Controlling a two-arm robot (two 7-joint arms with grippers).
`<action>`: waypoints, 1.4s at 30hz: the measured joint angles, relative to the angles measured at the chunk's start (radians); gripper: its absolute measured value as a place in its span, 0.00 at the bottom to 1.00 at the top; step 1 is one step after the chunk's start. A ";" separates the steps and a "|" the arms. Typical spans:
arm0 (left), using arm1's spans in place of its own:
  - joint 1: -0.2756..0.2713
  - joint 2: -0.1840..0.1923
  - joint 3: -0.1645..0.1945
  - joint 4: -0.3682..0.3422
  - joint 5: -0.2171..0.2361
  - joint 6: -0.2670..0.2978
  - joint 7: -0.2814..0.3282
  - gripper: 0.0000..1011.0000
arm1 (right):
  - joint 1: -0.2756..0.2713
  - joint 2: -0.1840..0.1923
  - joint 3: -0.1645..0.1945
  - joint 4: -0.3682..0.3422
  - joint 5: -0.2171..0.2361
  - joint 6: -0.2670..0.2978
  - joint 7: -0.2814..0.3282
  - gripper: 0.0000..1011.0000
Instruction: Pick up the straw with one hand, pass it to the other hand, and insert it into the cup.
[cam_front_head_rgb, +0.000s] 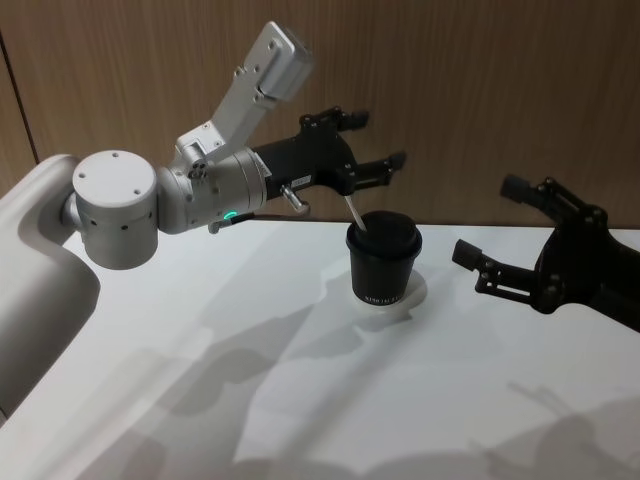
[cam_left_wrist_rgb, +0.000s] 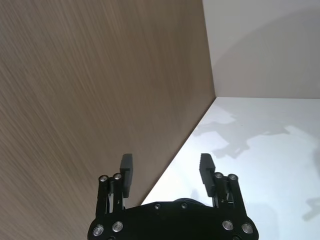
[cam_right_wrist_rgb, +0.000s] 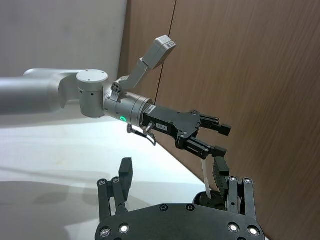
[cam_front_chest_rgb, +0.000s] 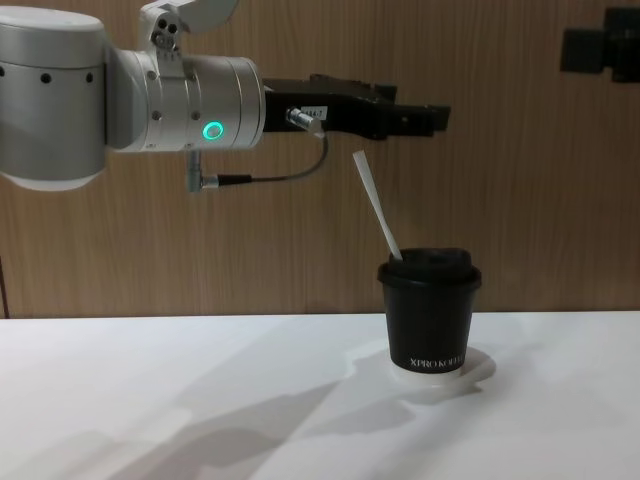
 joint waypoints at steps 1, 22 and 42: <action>0.002 0.000 -0.001 -0.001 0.000 0.000 0.000 0.83 | 0.000 0.000 0.000 0.000 0.000 0.000 0.000 0.99; 0.109 0.023 -0.041 -0.113 -0.009 -0.035 0.041 0.99 | 0.067 -0.099 -0.002 -0.056 0.043 0.192 -0.224 0.99; 0.195 0.032 -0.070 -0.227 -0.011 -0.055 0.070 0.99 | 0.178 -0.142 -0.056 -0.087 0.048 0.362 -0.386 0.99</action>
